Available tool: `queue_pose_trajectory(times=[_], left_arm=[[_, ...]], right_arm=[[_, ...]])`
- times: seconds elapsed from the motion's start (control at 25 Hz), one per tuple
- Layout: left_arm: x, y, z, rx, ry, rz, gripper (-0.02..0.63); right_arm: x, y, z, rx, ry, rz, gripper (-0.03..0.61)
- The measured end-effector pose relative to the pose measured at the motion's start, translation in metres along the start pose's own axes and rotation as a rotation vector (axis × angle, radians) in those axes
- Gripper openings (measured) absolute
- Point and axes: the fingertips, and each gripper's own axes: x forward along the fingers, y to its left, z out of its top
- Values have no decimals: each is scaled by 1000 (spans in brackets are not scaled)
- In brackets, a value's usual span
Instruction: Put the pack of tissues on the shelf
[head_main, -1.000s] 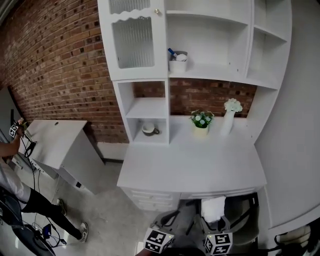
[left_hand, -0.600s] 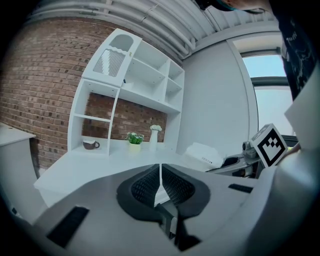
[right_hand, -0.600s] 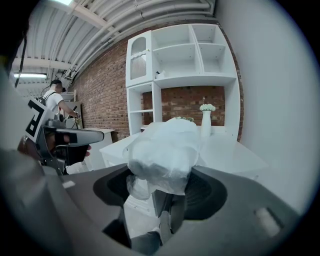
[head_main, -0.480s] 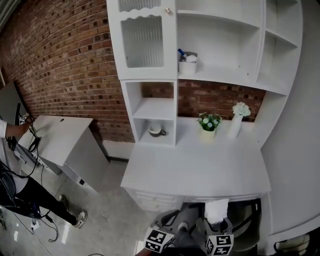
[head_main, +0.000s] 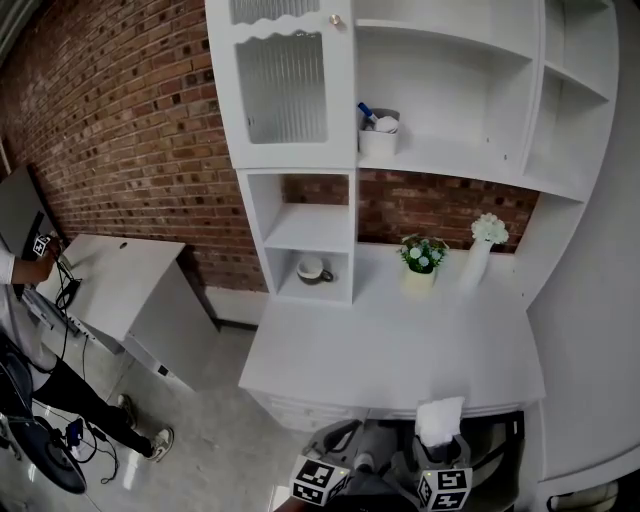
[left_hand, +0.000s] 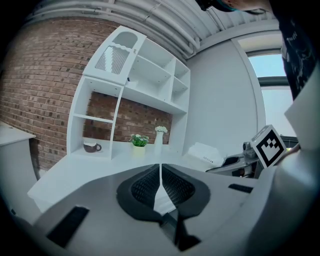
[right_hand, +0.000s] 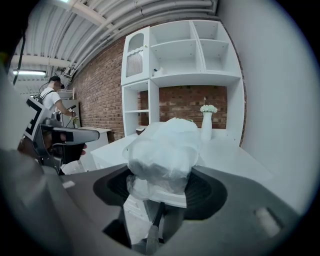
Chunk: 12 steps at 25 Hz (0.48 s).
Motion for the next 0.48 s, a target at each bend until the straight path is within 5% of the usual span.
queue_pose_trajectory(times=[0.48], left_arm=[[35,31,12,-11,10,34,18]], right_arm=[[46,-24,25,10,-12,19,281]])
